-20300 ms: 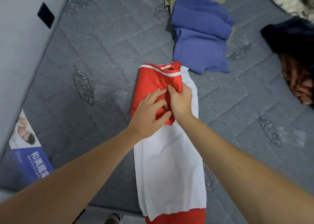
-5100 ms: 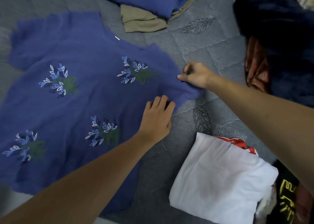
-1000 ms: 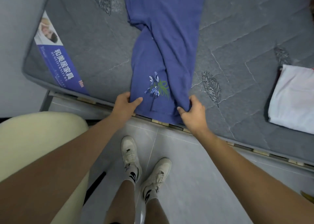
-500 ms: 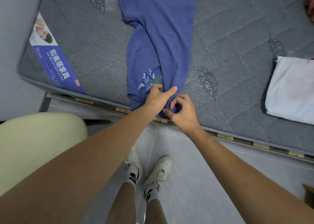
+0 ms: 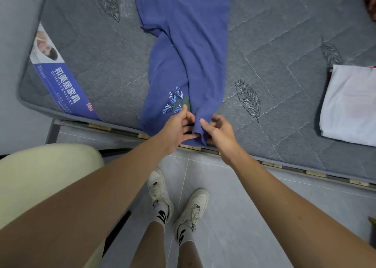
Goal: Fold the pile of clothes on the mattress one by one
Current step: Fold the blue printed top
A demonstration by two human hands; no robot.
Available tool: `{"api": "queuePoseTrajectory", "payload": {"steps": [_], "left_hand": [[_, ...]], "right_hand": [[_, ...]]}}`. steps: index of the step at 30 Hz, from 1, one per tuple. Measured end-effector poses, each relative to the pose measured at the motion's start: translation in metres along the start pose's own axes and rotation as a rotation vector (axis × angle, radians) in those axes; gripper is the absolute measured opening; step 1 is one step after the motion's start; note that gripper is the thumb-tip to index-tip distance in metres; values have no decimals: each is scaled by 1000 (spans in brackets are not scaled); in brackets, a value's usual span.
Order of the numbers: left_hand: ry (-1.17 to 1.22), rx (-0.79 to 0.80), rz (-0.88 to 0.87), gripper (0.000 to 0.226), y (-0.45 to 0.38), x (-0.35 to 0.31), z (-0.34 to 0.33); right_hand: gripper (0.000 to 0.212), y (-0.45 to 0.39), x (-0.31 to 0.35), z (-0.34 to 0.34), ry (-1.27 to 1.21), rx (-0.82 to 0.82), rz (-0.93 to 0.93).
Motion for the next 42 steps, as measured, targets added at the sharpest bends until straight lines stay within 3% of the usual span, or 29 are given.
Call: {"api": "queuePoseTrajectory", "payload": {"steps": [3,5,7,9,12,17,21,24,26,32,35,39,42], "left_hand": [[-103,-94,-40,17,-8,-4,-1],[-127,-125,-78,30,-13,-10,-4],[-101,-117,-121,45,-15,-16,-7],[-101,-123,-177,35,-13,-21,-10],[-140,-181,-338,14,-4,-21,-1],[-194,-301,-528,17,28,-10,21],[-200,-404,-461,14,21,1,39],[-307,-473,-397,14,-2,-2,37],[-307,-467,-334,13,-13,-13,30],[-526,-328,-246,34,-29,-30,18],[-460,-275,-290,50,-21,-33,9],[-327,-320,-457,45,4,-32,10],[-246,-370,-421,48,6,-26,30]], "right_hand": [[25,-7,0,-5,60,-42,37],[15,-10,-1,-4,73,-59,79],[17,-10,0,-4,59,-41,94],[17,-7,2,-4,40,-32,97],[32,-3,3,0,15,-58,138],[42,-1,0,2,62,-159,221],[43,-1,-9,4,141,-194,183],[25,-3,-11,5,215,-261,175],[17,-6,-8,4,221,-309,156],[33,-26,0,1,358,-322,33],[31,-22,3,0,331,-269,74],[27,-10,3,-2,211,-168,119],[34,-7,1,-7,178,-106,90]]}}
Point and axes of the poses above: each hand's wrist, its own y-axis away from the middle knuckle, its own z-axis out of the back of the hand, x = y × z, the point moved 1 cm from there along -y, towards the middle knuckle, and after that the axes turned 2 degrees about -x, right-handed, at the moved point
